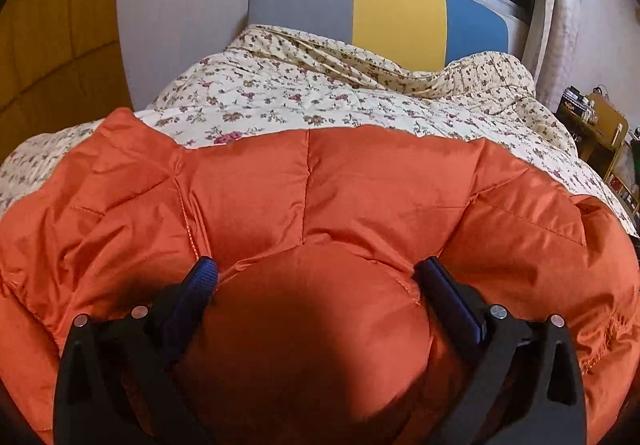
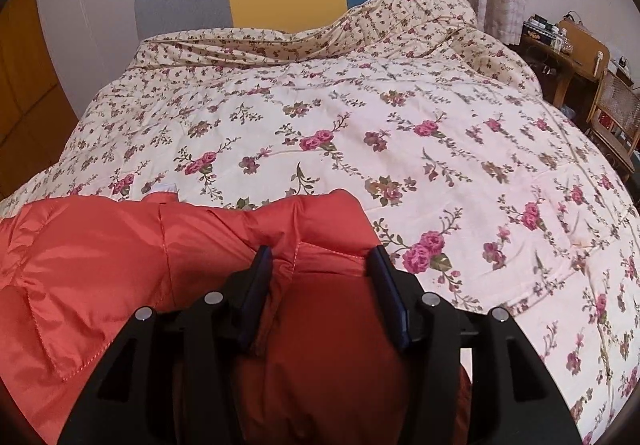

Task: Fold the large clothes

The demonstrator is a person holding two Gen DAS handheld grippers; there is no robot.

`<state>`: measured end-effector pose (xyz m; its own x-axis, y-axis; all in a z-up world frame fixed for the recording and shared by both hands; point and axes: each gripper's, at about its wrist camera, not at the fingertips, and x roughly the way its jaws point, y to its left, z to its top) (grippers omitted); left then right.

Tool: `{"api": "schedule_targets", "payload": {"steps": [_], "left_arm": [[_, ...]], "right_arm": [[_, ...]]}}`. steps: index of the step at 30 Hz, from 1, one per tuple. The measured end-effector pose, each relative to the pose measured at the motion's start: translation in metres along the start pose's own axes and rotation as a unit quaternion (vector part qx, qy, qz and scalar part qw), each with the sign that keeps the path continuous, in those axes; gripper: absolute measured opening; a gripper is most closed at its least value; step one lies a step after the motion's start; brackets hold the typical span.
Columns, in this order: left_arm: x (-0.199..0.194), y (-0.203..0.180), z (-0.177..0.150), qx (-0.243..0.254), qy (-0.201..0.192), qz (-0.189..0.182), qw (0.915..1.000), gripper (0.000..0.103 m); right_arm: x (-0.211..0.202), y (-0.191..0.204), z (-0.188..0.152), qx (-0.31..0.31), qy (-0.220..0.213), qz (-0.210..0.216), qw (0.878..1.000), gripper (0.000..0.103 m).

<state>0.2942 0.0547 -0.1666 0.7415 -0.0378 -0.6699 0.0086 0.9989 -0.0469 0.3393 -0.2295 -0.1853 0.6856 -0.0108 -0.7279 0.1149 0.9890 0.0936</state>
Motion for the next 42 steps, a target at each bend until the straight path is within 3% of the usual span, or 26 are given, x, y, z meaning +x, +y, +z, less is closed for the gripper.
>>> {"api": "schedule_targets", "payload": {"steps": [5,7,9,13,17,21,26,30,33,36,38,42], "left_arm": [[0.0,-0.002,0.0,0.003,0.004,0.004,1.0,0.1],[-0.001,-0.002,0.0,0.003,0.003,0.005,1.0,0.1],[-0.002,-0.001,-0.001,0.004,0.003,0.007,1.0,0.1],[-0.005,-0.001,-0.001,0.005,0.0,0.01,0.9999,0.1],[-0.005,0.001,-0.001,-0.002,-0.001,0.001,1.0,0.1],[-0.003,-0.002,0.0,0.006,0.005,0.012,0.9999,0.1],[-0.029,0.006,-0.002,0.009,0.025,-0.001,0.9996,0.1],[-0.071,0.03,-0.018,-0.017,-0.003,-0.013,0.9998,0.1],[-0.1,0.056,-0.038,-0.065,-0.02,0.006,0.9977,0.1],[-0.121,0.083,-0.056,-0.11,-0.027,0.006,0.9936,0.1],[-0.142,0.101,-0.071,-0.133,-0.053,0.002,0.9897,0.1],[-0.176,0.121,-0.098,-0.158,-0.086,0.025,0.9834,0.1]], "right_arm": [[-0.059,0.005,-0.009,0.008,-0.052,0.04,0.998,0.056],[-0.101,0.023,-0.024,-0.008,-0.086,0.105,0.991,0.055],[-0.111,0.047,-0.037,-0.041,-0.086,0.132,0.987,0.055],[-0.09,0.08,-0.054,-0.076,-0.065,0.105,0.989,0.052],[-0.062,0.072,-0.06,-0.044,-0.044,0.113,0.992,0.052],[-0.06,0.074,-0.061,-0.052,-0.036,0.103,0.993,0.053],[-0.082,0.065,-0.063,-0.042,-0.03,0.107,0.993,0.059],[-0.121,0.06,-0.08,-0.018,-0.046,0.133,0.99,0.06],[-0.145,0.066,-0.091,-0.016,-0.054,0.148,0.987,0.06],[-0.167,0.078,-0.104,-0.027,-0.063,0.165,0.984,0.049],[-0.176,0.089,-0.114,-0.041,-0.063,0.181,0.981,0.032],[-0.188,0.108,-0.141,-0.073,-0.061,0.2,0.975,0.021]]}}
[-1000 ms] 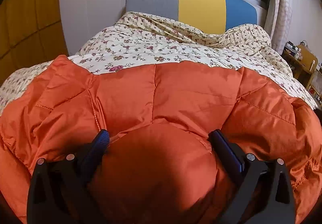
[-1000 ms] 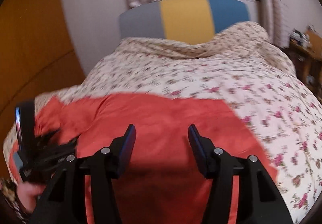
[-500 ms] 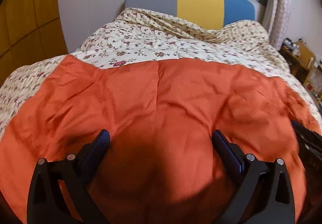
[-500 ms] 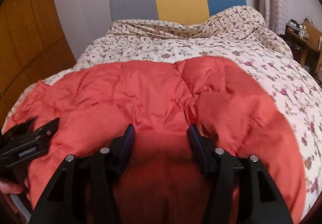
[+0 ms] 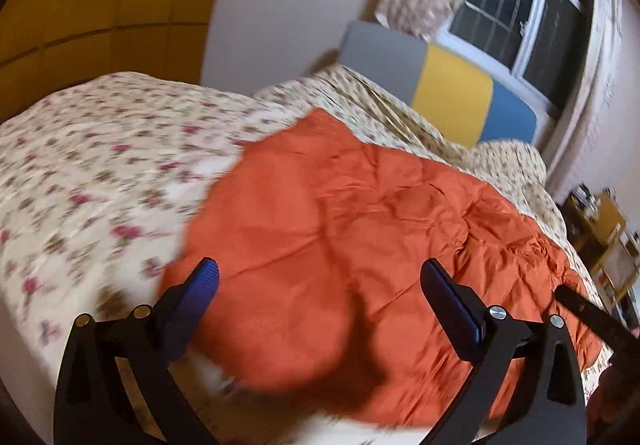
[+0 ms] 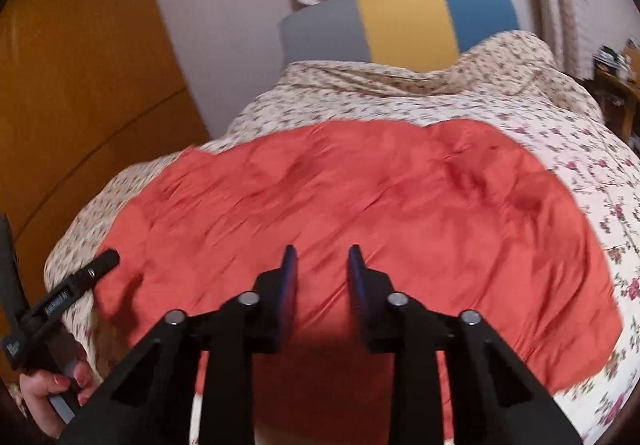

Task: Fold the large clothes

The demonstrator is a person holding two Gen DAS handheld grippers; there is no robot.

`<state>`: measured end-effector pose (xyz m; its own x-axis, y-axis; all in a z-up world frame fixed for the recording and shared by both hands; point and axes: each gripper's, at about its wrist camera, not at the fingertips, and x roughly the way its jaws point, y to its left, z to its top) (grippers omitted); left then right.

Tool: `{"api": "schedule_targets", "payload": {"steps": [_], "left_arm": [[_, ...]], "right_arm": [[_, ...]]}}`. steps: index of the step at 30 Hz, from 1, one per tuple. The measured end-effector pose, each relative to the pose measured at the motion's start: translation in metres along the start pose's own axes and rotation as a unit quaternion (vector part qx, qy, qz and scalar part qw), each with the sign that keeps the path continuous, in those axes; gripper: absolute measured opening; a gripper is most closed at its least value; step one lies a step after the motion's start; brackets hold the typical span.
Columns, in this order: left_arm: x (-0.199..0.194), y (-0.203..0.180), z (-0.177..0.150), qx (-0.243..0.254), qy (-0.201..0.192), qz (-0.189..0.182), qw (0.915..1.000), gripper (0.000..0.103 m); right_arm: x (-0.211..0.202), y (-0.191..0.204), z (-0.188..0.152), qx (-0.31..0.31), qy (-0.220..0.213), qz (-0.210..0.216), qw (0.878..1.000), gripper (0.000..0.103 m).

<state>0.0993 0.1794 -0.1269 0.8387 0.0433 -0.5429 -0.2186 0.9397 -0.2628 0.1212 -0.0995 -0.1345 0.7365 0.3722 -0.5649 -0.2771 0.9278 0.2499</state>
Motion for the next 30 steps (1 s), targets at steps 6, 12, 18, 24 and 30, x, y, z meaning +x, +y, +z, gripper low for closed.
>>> {"api": "schedule_targets", "payload": {"steps": [6,12,18,24,30], "left_arm": [[0.004,0.037,-0.021,-0.071,0.047,-0.011,0.9963,0.091],[0.026,0.038,-0.027,-0.093,0.084,-0.075,0.9894,0.09],[0.039,0.033,-0.023,-0.135,0.075,-0.103,0.9826,0.09],[0.053,0.037,-0.014,-0.216,0.058,-0.114,0.9681,0.08],[0.061,0.034,-0.011,-0.238,0.055,-0.093,0.9652,0.066]], "right_arm": [[0.035,0.006,-0.018,-0.025,0.045,-0.024,0.998,0.015],[0.059,0.009,-0.03,-0.041,0.066,-0.03,0.997,0.015],[0.058,0.009,-0.038,-0.049,0.052,-0.028,0.997,0.015],[0.056,0.006,-0.041,-0.048,0.045,-0.027,0.997,0.015],[0.054,0.005,-0.044,-0.051,0.039,-0.027,0.998,0.015]]}}
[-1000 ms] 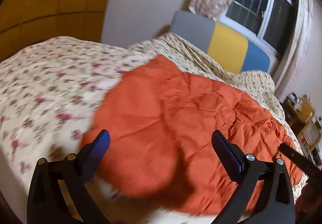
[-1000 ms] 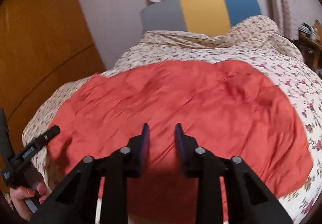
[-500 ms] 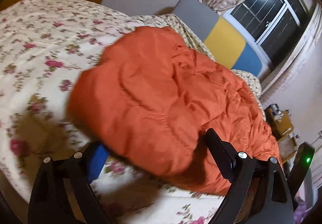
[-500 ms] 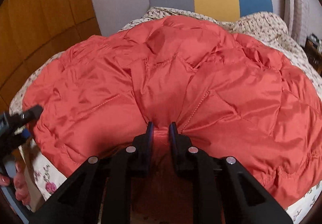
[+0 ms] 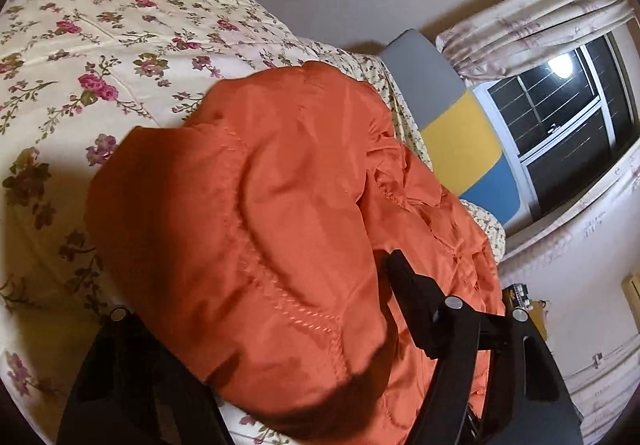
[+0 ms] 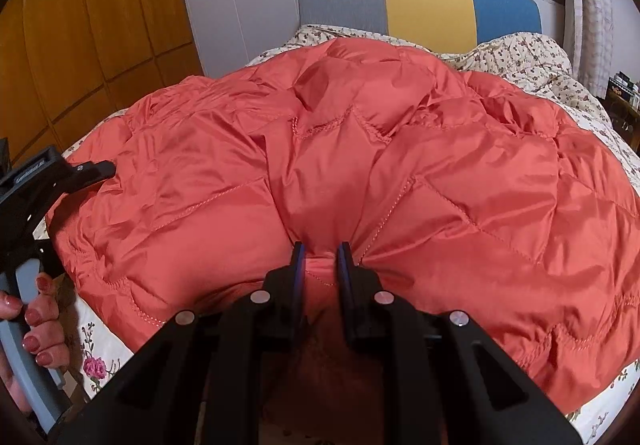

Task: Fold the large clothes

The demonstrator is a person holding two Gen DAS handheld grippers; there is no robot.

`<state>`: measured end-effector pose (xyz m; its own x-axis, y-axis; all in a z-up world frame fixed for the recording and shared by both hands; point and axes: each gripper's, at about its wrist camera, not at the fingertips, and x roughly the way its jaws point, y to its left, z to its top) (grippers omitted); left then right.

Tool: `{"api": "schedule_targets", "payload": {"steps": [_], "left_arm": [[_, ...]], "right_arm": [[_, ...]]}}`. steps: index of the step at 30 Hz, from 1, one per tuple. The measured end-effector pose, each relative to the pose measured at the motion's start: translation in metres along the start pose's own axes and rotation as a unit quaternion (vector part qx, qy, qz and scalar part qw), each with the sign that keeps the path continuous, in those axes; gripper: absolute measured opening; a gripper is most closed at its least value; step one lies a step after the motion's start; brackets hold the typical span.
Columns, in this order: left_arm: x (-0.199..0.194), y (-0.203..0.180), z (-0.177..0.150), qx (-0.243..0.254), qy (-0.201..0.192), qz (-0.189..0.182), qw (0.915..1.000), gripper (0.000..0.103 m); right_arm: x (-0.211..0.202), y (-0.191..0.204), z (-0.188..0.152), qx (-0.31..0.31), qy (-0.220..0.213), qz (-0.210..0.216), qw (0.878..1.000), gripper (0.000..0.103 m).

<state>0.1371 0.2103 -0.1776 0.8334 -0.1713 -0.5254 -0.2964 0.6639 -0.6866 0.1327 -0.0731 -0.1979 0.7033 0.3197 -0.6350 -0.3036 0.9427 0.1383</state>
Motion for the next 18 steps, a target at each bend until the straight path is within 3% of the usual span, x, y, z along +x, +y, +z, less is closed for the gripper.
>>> {"api": "schedule_targets", "payload": {"steps": [3,5,8,14,18], "left_arm": [[-0.001,0.005,0.002,-0.03,0.004,0.0,0.9995,0.044],[-0.004,0.007,0.005,-0.043,0.003,-0.006,0.999,0.037],[-0.014,-0.008,0.007,-0.009,-0.009,-0.006,0.9999,0.027],[-0.038,-0.054,0.006,0.09,-0.05,-0.021,0.9945,0.025],[-0.052,-0.084,0.0,0.151,-0.072,-0.028,0.9854,0.023]], "right_arm": [[-0.001,0.0,-0.002,0.0,-0.002,0.002,1.0,0.015],[-0.002,0.0,-0.003,0.0,-0.003,0.002,1.0,0.015],[-0.002,-0.001,-0.003,0.003,-0.006,0.003,1.0,0.015],[-0.003,-0.007,-0.004,0.015,-0.007,0.013,1.0,0.015],[-0.003,-0.01,-0.004,0.024,-0.006,0.021,0.999,0.015]]}}
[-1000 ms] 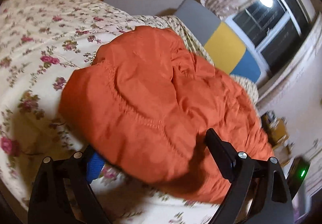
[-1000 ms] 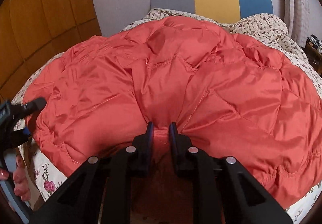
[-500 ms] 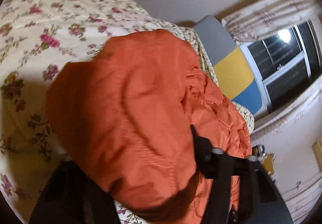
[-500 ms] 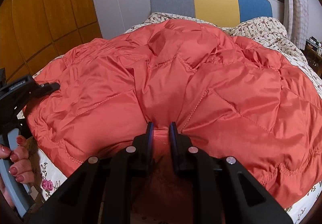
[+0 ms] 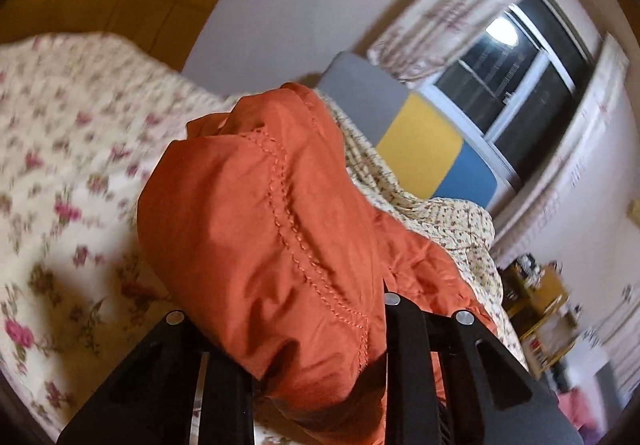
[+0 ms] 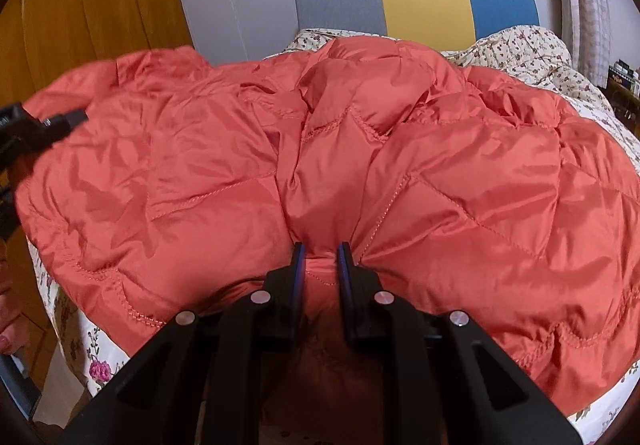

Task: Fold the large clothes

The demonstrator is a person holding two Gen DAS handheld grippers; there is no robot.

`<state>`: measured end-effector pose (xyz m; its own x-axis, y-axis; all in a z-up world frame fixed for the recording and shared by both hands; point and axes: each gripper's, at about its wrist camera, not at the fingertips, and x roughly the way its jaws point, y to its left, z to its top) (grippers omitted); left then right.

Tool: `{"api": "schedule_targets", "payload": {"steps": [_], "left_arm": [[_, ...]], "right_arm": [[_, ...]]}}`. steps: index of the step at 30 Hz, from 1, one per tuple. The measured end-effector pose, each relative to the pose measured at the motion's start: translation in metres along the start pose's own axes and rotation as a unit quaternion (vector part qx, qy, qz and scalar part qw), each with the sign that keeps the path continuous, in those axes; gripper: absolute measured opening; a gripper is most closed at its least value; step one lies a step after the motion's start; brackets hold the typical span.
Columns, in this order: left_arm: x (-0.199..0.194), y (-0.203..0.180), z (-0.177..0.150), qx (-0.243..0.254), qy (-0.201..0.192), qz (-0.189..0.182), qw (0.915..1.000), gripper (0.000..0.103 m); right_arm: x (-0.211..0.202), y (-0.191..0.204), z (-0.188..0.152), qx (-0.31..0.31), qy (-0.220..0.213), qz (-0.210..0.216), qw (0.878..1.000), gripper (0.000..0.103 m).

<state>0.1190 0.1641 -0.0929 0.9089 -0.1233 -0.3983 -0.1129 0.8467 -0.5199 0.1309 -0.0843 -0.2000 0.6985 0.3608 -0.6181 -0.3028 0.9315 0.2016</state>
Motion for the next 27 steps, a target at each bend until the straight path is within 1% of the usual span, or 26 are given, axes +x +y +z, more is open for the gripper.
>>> {"api": "schedule_targets", "payload": {"steps": [2,4,8,10,13,14,15,16,17,19,21,23,24,27], "left_arm": [[-0.003,-0.013,0.001,0.025,-0.007,-0.004,0.9996,0.023],[-0.008,-0.031,0.002,0.061,-0.016,-0.014,0.9979,0.023],[-0.016,-0.065,-0.005,0.138,-0.029,-0.032,0.9895,0.023],[-0.019,-0.088,-0.012,0.189,-0.034,-0.04,0.9805,0.023],[-0.021,-0.112,-0.022,0.247,-0.041,-0.043,0.9672,0.023],[-0.021,-0.119,-0.024,0.263,-0.042,-0.044,0.9628,0.023],[-0.02,-0.122,-0.025,0.273,-0.041,-0.045,0.9602,0.023],[-0.019,-0.127,-0.026,0.284,-0.04,-0.042,0.9571,0.023],[-0.018,-0.131,-0.026,0.292,-0.04,-0.039,0.9547,0.023],[-0.015,-0.134,-0.026,0.3,-0.037,-0.035,0.9525,0.023],[-0.011,-0.138,-0.028,0.306,-0.036,-0.029,0.951,0.023],[-0.008,-0.144,-0.03,0.313,-0.037,-0.025,0.9486,0.023],[-0.007,-0.148,-0.032,0.32,-0.037,-0.023,0.9465,0.023],[-0.01,-0.157,-0.039,0.337,-0.039,-0.023,0.9404,0.023]], "right_arm": [[0.0,-0.002,0.0,0.003,0.001,0.003,1.0,0.015],[-0.001,-0.004,0.0,0.007,0.001,0.005,1.0,0.015],[-0.002,-0.009,0.001,0.018,0.004,0.013,1.0,0.015],[-0.004,-0.012,0.001,0.028,0.006,0.02,0.999,0.015],[-0.013,-0.024,0.004,0.07,0.01,0.054,0.996,0.016],[-0.02,-0.032,0.004,0.093,0.005,0.074,0.993,0.018],[-0.03,-0.039,0.005,0.11,-0.008,0.087,0.99,0.019],[-0.04,-0.046,0.006,0.118,-0.023,0.089,0.989,0.021],[-0.051,-0.051,0.006,0.12,-0.038,0.085,0.988,0.028],[-0.071,-0.061,0.007,0.119,-0.059,0.067,0.989,0.033],[-0.09,-0.077,0.006,0.124,-0.073,0.04,0.989,0.033],[-0.104,-0.09,-0.001,0.138,-0.079,0.01,0.987,0.033],[-0.111,-0.1,-0.004,0.149,-0.081,-0.009,0.985,0.033],[-0.126,-0.123,-0.017,0.182,-0.082,-0.046,0.979,0.033]]}}
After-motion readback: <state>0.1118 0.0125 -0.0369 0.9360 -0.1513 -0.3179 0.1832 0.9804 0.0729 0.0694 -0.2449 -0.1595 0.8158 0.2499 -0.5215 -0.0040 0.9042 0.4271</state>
